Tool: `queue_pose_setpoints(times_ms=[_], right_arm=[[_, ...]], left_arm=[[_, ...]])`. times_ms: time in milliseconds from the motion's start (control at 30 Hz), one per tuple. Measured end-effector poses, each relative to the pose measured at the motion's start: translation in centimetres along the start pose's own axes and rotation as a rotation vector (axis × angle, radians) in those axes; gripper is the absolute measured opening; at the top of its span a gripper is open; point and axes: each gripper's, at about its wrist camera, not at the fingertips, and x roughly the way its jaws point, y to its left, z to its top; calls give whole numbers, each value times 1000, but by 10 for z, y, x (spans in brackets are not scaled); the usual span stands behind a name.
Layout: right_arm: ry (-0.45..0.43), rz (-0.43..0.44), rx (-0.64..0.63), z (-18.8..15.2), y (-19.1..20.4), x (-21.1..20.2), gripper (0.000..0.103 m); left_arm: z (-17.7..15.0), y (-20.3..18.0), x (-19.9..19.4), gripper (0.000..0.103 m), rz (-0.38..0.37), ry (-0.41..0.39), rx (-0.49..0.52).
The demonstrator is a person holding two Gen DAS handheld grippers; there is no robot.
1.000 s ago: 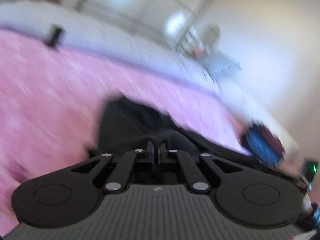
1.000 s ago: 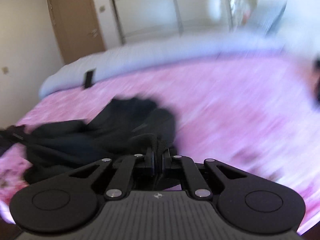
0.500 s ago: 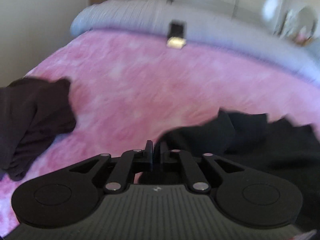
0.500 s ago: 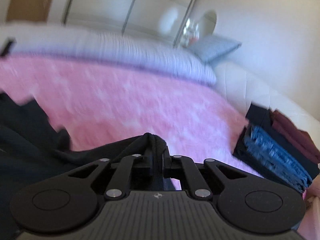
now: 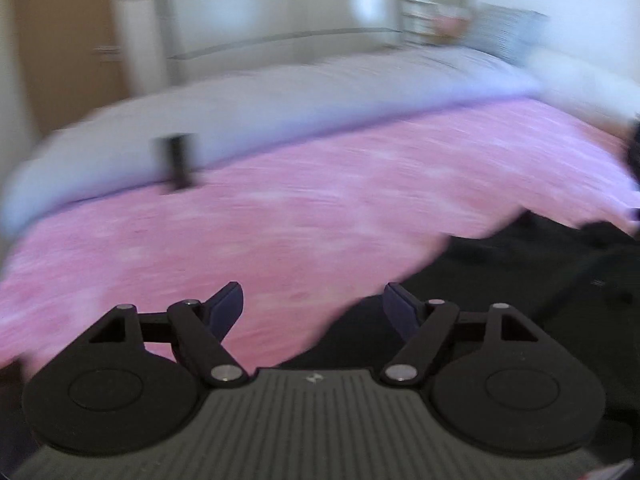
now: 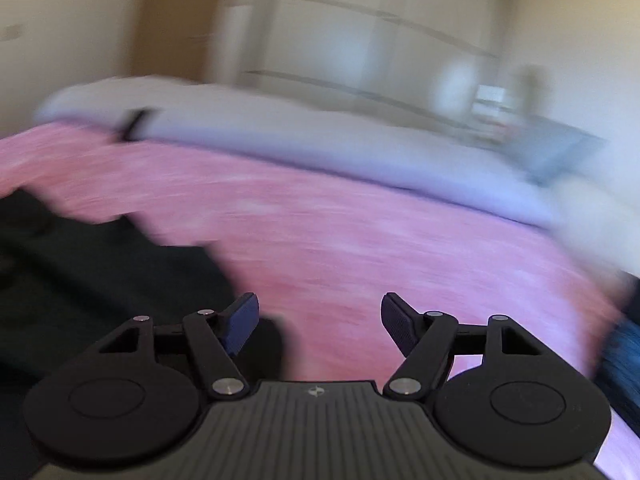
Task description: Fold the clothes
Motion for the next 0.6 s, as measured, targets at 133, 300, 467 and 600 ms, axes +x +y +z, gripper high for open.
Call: queue_pose_setpoints(times_ms=[133,300,467,600], right_arm=[[91,194,-97,20,20,86,70],[243,291,-42,41,10,169,70],[384,426,73,46,-16,210,39],[435,440,159,67,-33,213,2]], left_arm=[[15,-95,96,68,-201,45,100],[16,-150,183,61,-345,198,185],[21,-161,219,21,-433,322,207],[48,-146,206,6,-399,297,150]])
